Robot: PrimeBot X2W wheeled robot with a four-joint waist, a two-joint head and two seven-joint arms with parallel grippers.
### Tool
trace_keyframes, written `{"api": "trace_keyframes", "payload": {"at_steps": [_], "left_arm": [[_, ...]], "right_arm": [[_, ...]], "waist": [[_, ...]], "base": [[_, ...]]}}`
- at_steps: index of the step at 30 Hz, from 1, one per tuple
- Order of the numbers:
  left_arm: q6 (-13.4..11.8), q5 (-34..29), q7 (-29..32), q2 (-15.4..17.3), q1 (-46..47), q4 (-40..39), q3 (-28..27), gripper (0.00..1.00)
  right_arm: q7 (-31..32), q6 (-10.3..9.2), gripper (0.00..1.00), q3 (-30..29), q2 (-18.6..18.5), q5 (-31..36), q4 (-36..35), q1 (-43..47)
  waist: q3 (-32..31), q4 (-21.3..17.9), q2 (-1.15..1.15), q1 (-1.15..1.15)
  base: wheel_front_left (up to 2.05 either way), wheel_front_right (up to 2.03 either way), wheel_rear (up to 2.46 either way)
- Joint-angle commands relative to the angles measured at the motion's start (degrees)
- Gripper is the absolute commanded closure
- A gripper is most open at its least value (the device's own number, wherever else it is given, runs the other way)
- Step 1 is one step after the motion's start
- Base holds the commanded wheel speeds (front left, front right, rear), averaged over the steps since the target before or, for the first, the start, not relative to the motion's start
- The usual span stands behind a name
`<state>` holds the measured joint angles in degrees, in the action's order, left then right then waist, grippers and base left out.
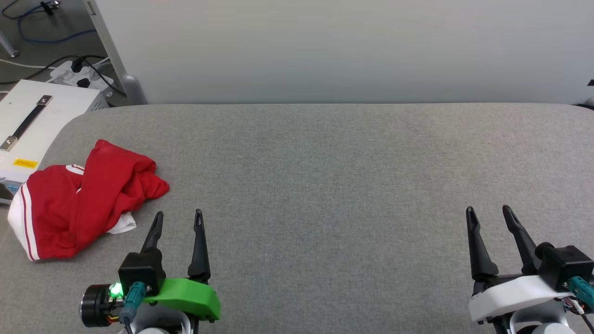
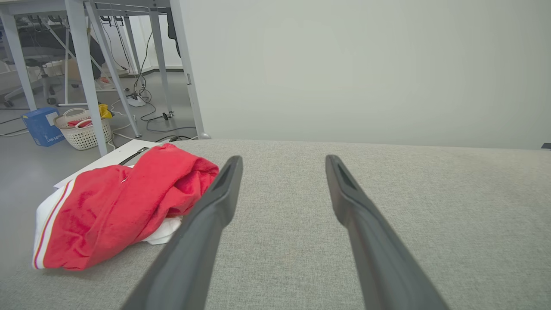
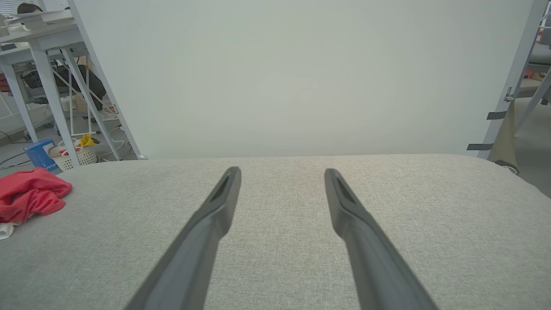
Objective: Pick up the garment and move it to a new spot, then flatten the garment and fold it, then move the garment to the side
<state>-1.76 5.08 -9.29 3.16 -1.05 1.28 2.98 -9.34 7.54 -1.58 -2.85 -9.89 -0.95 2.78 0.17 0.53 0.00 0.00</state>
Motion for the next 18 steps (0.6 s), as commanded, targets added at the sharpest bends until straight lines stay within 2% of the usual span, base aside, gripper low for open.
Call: {"api": "trace_keyframes", "payload": {"at_steps": [1, 18], "left_arm": [[-0.3, 0.2, -0.6, -0.2, 0.3, 0.1, 0.0, 0.00], [-0.7, 0.8, -2.7, -0.2, 0.4, 1.0, 0.8, 0.00]], "right_arm": [[-0.6, -0.04, 0.00, -0.1, 0.0, -0.8, 0.0, 0.8], [-2.7, -0.04, 0.00, 0.0, 0.0, -1.8, 0.7, 1.5]], "waist": [[0.0, 0.0, 0.00, 0.00], [0.3, 0.4, 0.00, 0.00]], "base": [[0.00, 0.00, 0.00], [0.00, 0.00, 0.00]]}}
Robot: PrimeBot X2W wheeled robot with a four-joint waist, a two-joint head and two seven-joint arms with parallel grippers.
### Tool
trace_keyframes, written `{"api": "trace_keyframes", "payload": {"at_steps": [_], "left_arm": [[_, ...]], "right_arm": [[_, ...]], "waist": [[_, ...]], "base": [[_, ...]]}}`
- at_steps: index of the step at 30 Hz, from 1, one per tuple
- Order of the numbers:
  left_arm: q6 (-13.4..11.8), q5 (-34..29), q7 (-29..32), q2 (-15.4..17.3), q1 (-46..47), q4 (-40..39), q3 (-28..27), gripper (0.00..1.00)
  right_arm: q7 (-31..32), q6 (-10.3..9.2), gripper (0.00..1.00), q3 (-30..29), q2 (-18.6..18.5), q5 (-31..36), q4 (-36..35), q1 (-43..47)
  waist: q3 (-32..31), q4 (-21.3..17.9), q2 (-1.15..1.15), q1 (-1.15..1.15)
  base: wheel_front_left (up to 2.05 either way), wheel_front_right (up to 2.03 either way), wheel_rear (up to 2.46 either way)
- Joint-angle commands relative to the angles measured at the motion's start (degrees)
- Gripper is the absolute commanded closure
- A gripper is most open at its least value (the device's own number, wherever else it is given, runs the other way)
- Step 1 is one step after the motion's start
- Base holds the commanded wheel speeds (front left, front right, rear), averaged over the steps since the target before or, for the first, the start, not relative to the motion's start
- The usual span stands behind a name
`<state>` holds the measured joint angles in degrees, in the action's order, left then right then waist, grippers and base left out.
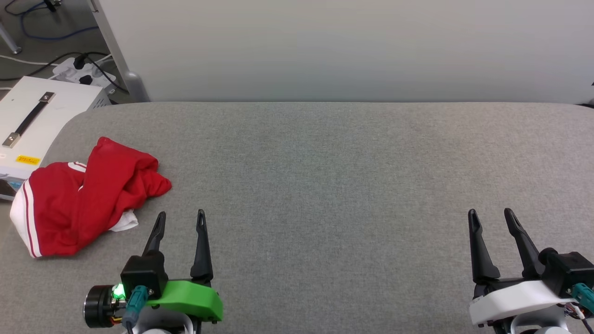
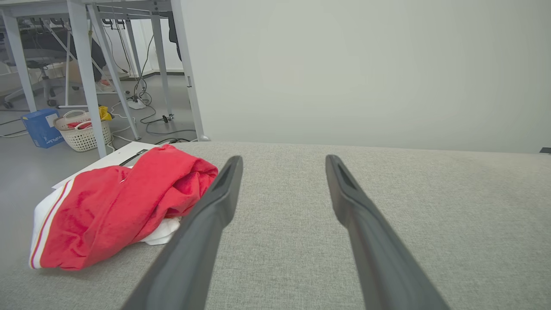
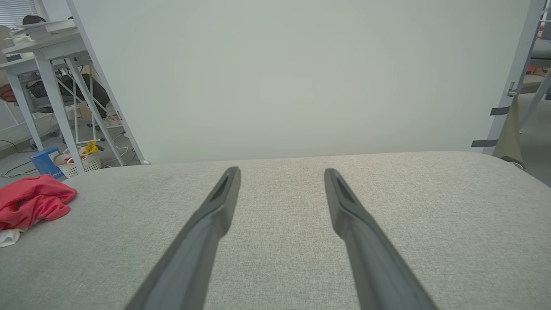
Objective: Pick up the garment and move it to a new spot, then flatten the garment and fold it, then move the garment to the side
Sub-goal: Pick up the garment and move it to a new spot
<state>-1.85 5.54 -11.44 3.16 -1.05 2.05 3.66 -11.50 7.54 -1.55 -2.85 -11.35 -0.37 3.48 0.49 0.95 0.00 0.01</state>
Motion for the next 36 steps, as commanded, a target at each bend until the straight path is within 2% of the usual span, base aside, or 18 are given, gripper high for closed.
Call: {"api": "trace_keyframes", "payload": {"at_steps": [1, 9, 15, 36], "left_arm": [[-0.6, 0.3, -0.7, -0.2, 0.4, 0.2, 0.2, 0.00], [-1.0, 1.0, -1.6, -0.2, 0.8, 0.4, 0.1, 0.00], [-1.3, 1.5, -2.4, -0.3, 1.5, 0.6, -0.6, 0.00], [-1.8, 4.2, -3.6, -0.3, 2.0, 1.6, -3.3, 0.00]], "right_arm": [[-0.7, -0.04, 0.00, 0.0, 0.0, -0.4, 0.1, 0.9], [-1.6, -0.05, 0.00, 0.2, 0.0, -0.5, 0.4, 1.3], [-2.3, -0.05, 0.00, 1.0, 0.0, -0.2, 0.3, 1.2], [-3.5, -0.05, 0.00, 3.1, 0.0, 2.2, -1.5, 0.3]], "waist": [[0.0, 0.1, 0.00, 0.00], [0.1, 1.3, 0.00, -0.01], [0.9, 4.3, 0.00, -0.01], [2.1, 21.1, 0.00, -0.01]], "base": [[0.00, 0.00, 0.00], [0.00, 0.00, 0.00], [0.00, 0.00, 0.00], [0.00, 0.00, 0.00]]}}
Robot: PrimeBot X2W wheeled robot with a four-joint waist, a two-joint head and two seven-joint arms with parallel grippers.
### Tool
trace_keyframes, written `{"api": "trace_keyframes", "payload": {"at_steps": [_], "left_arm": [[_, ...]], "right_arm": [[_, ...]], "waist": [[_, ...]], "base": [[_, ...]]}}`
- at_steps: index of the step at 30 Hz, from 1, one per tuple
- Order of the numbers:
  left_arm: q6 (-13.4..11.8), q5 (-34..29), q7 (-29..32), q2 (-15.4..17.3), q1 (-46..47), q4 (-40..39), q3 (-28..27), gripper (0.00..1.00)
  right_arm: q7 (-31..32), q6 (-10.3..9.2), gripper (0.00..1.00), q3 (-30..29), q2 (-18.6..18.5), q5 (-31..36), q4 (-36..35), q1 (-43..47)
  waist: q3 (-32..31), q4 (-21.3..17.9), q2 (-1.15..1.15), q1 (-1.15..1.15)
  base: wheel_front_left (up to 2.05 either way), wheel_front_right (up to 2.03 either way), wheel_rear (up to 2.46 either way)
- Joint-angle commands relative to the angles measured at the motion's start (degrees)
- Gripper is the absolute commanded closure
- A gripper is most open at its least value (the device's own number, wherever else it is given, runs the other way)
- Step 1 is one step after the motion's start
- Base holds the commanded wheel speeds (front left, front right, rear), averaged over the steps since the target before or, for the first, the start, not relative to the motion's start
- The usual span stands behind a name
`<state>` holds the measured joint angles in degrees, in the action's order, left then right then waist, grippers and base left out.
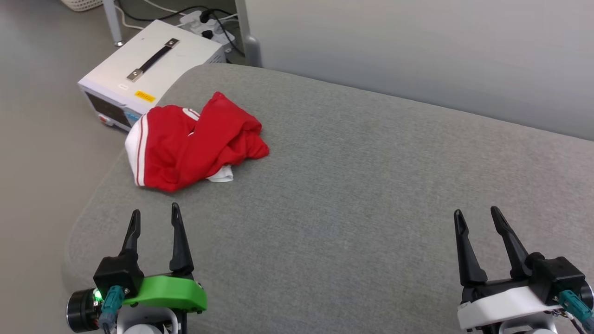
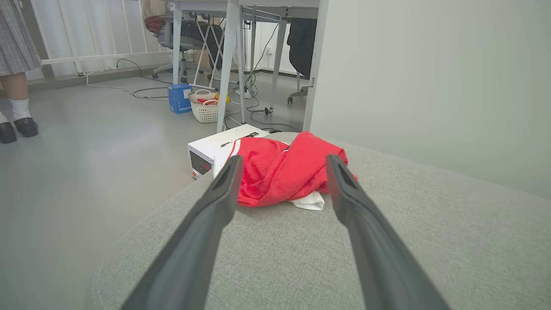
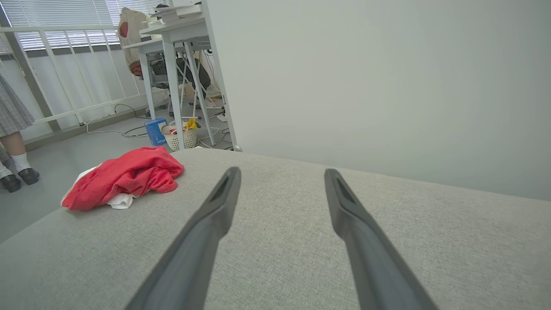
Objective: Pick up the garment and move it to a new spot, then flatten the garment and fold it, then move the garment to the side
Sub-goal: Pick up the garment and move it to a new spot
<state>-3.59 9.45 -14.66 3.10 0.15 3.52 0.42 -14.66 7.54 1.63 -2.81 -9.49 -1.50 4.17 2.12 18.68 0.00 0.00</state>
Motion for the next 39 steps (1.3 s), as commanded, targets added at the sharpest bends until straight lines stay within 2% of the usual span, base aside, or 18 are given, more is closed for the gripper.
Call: {"api": "trace_keyframes", "payload": {"at_steps": [1, 7, 16, 18, 22, 25, 30, 34, 39], "left_arm": [[0.0, 0.3, -0.3, -0.2, 0.8, 0.2, -0.2, 0.00], [0.2, 0.8, -0.3, -0.2, 0.7, 0.5, -1.1, 0.00], [0.9, 2.0, -0.3, -0.2, 1.1, 1.1, -2.6, 0.00], [1.9, 2.2, -0.3, -0.2, 2.2, 1.4, -3.6, 0.00], [5.8, 2.2, -0.3, 0.3, 6.9, 2.6, -7.2, 0.00], [8.3, 2.2, -0.3, 2.4, 12.8, 4.8, -10.0, 0.00], [10.5, 4.3, -0.3, 6.8, 23.6, 9.6, -12.2, 0.00], [11.0, 7.4, -0.3, 10.0, 30.9, 14.0, -10.2, 0.00], [11.0, 15.3, 3.6, 17.6, 39.1, 21.4, -1.3, 0.00]], "right_arm": [[-0.3, -0.05, 0.00, 0.1, -0.1, 0.3, -0.3, -0.4], [-0.3, -0.05, 0.00, 0.4, -0.1, 0.6, -0.2, -0.8], [-0.3, -0.05, 0.00, 0.9, -0.1, 1.0, -0.2, -1.2], [-0.3, -0.05, 0.00, 1.2, -0.1, 1.2, -0.2, -1.3], [-0.3, -0.05, 0.00, 1.3, -0.1, 2.3, -0.6, -2.1], [-0.3, -0.05, 0.00, 1.2, -0.1, 3.5, -1.0, -3.0], [-0.3, -0.05, 0.00, 0.7, -0.4, 5.4, -2.2, -5.1], [-0.3, -0.05, 0.00, 0.4, -1.3, 5.7, -3.0, -6.5], [-0.3, -0.05, 0.00, 0.5, -2.4, 5.9, -3.9, -8.2]], "waist": [[0.6, 4.1, 0.00, 0.00], [0.9, 7.0, 0.00, 0.00], [1.5, 7.1, 0.00, 0.00], [2.0, 6.4, 0.00, 0.00], [3.6, 4.6, 0.00, 0.00], [5.7, 3.0, 0.00, 0.00], [10.2, 0.7, 0.00, 0.00], [13.2, -0.6, 0.00, 0.00], [16.6, -2.0, 0.00, 0.00]], "base": [[0.00, 0.00, 0.00], [0.00, 0.00, 0.00], [0.00, 0.00, 0.00], [0.00, 0.00, 0.00], [0.00, 0.00, 0.00], [0.00, 0.00, 0.00], [0.00, 0.00, 0.00], [0.00, 0.00, 0.00], [0.00, 0.00, 0.00]]}}
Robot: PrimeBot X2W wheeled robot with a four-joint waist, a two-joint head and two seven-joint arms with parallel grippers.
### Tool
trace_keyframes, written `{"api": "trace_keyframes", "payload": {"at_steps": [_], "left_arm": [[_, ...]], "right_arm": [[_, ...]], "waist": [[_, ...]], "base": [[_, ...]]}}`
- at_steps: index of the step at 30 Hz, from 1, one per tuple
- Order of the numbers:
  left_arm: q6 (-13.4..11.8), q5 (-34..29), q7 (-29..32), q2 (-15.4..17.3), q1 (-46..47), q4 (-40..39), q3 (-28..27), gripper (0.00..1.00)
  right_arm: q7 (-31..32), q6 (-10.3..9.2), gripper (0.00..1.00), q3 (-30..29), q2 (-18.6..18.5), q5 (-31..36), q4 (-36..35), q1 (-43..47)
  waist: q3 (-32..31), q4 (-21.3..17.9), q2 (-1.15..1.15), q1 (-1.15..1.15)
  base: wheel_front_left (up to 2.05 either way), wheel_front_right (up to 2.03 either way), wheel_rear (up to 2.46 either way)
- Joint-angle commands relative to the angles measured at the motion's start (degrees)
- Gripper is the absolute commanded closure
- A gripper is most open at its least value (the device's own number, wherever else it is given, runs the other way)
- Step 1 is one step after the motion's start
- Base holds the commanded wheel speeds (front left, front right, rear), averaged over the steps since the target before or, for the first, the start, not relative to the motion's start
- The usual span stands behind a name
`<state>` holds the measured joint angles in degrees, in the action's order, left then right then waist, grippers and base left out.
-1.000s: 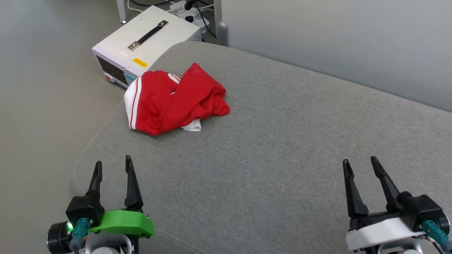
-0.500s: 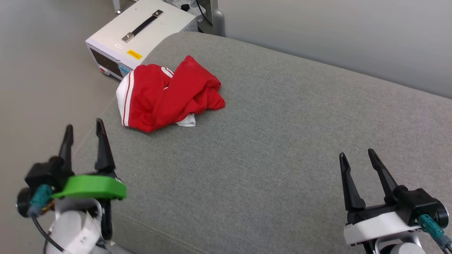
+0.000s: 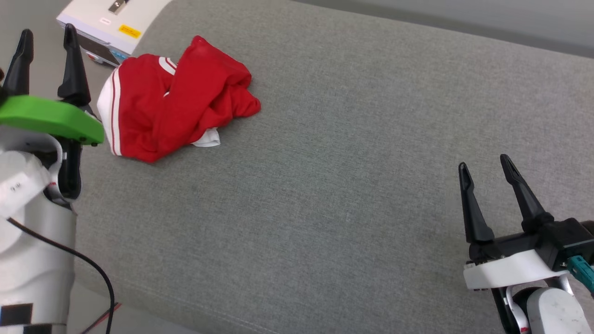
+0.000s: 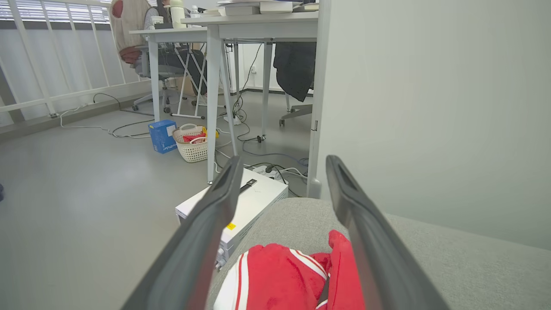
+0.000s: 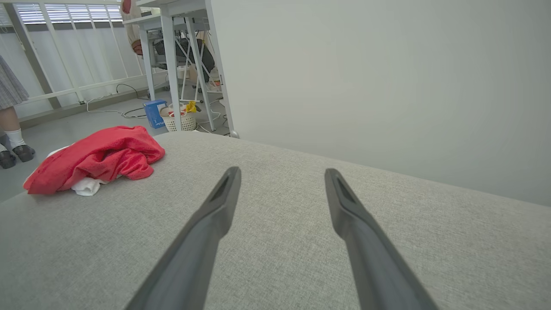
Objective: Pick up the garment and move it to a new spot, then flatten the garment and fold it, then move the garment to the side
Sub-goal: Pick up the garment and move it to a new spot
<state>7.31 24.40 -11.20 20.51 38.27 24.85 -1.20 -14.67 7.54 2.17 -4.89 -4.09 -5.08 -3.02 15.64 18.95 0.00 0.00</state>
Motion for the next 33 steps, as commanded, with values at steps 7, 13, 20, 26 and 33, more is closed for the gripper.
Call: {"api": "trace_keyframes", "payload": {"at_steps": [7, 13, 20, 26, 33], "left_arm": [[0.2, 14.9, 16.4, 10.3, 8.0, 3.6, 16.2, 0.00], [0.2, 24.9, 31.7, 17.1, 10.7, 3.3, 27.4, 0.00], [0.2, 29.2, 42.7, 19.4, 13.1, 6.3, 36.2, 0.00], [0.2, 30.0, 46.5, 17.3, 13.8, 11.9, 42.0, 0.00], [0.2, 32.1, 45.7, 15.3, 14.6, 15.8, 46.0, 0.00]], "right_arm": [[-0.3, -0.05, 0.00, -0.7, -1.7, 0.5, -1.6, -2.9], [-0.3, -0.05, 0.00, -0.9, -2.8, 0.1, -2.3, -3.7], [-0.3, -0.05, 0.00, -1.1, -3.7, -0.2, -3.1, -4.6], [-0.3, -0.05, 0.00, -0.8, -3.9, -0.4, -3.2, -5.3], [-0.3, -0.05, 0.00, -0.6, -3.9, -0.8, -2.6, -6.0]], "waist": [[6.3, -4.0, 0.00, 0.00], [8.7, -5.5, 0.00, 0.00], [12.2, -7.0, 0.00, 0.00], [14.0, -7.9, 0.00, 0.00], [14.6, -8.1, 0.00, 0.00]], "base": [[0.00, 0.00, 0.00], [0.00, 0.00, 0.00], [0.00, 0.00, 0.00], [0.00, 0.00, 0.00], [0.00, 0.00, 0.00]]}}
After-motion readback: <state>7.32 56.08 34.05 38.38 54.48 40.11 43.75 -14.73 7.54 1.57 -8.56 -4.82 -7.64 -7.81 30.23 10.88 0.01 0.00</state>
